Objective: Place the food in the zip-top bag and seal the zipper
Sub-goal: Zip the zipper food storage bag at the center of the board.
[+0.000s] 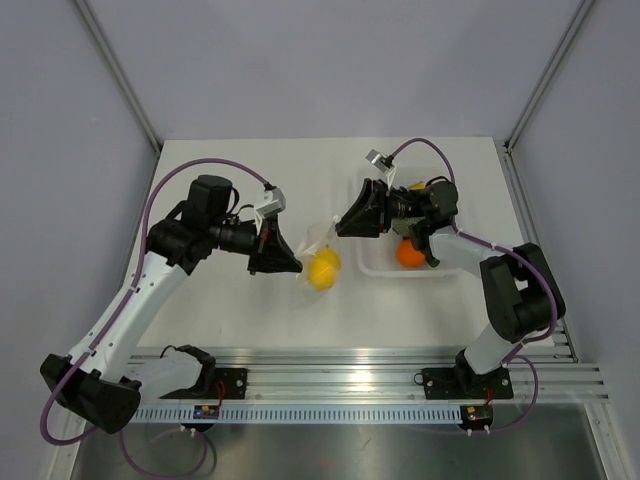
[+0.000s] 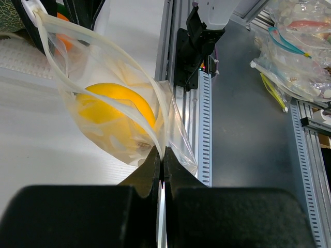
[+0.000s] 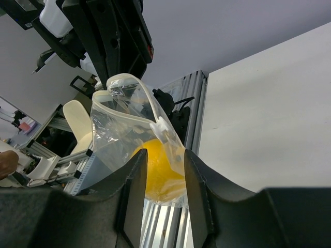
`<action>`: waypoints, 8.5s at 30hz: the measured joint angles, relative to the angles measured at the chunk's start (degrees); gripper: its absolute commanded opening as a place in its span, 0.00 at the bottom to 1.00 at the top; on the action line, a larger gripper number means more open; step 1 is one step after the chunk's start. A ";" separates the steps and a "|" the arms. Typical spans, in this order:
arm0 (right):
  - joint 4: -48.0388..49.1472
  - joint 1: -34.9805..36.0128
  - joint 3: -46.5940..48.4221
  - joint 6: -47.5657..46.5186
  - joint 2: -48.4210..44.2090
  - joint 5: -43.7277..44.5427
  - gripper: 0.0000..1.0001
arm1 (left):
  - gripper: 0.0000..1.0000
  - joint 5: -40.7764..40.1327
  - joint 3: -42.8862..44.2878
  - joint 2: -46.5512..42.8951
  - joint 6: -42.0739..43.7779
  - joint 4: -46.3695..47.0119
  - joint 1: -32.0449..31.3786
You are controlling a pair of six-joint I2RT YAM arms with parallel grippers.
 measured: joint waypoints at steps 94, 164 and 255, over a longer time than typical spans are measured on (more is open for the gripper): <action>-90.44 6.64 8.92 -77.70 -22.58 16.68 0.00 | 0.48 -19.80 -1.92 7.82 -13.40 26.47 -13.55; -94.90 8.13 8.52 -78.42 -23.78 14.14 0.37 | 0.00 -15.50 -1.36 10.29 -10.34 20.31 -13.81; -72.04 13.35 -4.98 -63.87 -28.48 33.88 0.00 | 0.00 -16.39 0.04 11.32 -7.41 18.67 -13.29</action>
